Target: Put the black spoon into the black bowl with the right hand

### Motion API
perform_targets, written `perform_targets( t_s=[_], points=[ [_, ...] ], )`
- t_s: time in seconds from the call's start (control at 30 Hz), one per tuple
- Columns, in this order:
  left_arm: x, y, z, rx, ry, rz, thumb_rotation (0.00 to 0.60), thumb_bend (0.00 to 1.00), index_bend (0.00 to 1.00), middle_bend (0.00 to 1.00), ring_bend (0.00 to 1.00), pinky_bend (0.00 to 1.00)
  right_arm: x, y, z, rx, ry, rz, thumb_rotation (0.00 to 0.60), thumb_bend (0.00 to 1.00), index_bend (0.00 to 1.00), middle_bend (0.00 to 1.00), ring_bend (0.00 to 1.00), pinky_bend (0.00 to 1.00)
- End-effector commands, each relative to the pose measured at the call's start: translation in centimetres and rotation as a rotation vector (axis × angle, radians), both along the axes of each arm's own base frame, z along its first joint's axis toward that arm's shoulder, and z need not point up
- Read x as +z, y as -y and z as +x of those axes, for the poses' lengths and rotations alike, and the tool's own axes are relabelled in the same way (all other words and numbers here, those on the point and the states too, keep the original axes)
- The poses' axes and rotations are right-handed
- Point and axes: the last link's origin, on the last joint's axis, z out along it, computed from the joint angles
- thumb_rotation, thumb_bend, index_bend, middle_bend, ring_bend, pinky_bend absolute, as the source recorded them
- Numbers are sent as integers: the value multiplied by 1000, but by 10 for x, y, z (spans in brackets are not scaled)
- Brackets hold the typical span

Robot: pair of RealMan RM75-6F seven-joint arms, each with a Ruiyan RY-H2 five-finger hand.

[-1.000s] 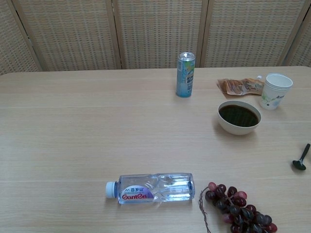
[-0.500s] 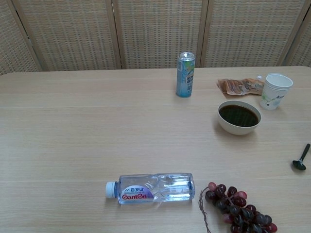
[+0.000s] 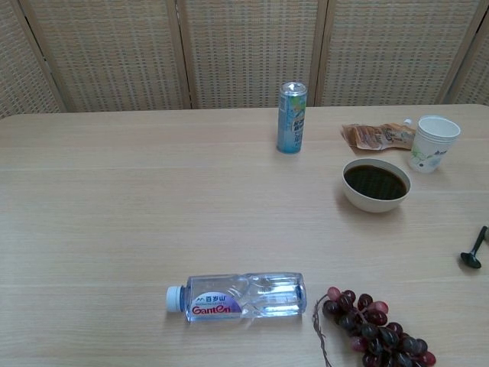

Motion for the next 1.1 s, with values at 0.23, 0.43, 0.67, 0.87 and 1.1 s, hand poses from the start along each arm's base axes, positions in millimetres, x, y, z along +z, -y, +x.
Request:
perform_targets(
  t_s=[0.23,0.43,0.67,0.87,1.1],
  points=[
    [-2,0,-2,8,2,-5,600,36,0,0,0,0,-9,5,11,28,5,25,600,808,225,938,972,1000],
    [-3,1,-7,22,6,-9,600,35,0,0,0,0,-20,6,33,90,23,61,600,808,225,938,973,1000],
    [-5,0,-9,27,10,-16,600,35,0,0,0,0,-24,3,46,124,35,83,600,808,225,938,973,1000],
    [-6,-1,-11,31,12,-16,600,36,0,0,0,0,-28,-8,65,190,56,104,600,808,225,938,973,1000],
    [-7,-1,-11,27,16,-19,600,35,0,0,0,0,-20,-26,77,234,71,108,600,807,227,938,972,1000]
  ],
)
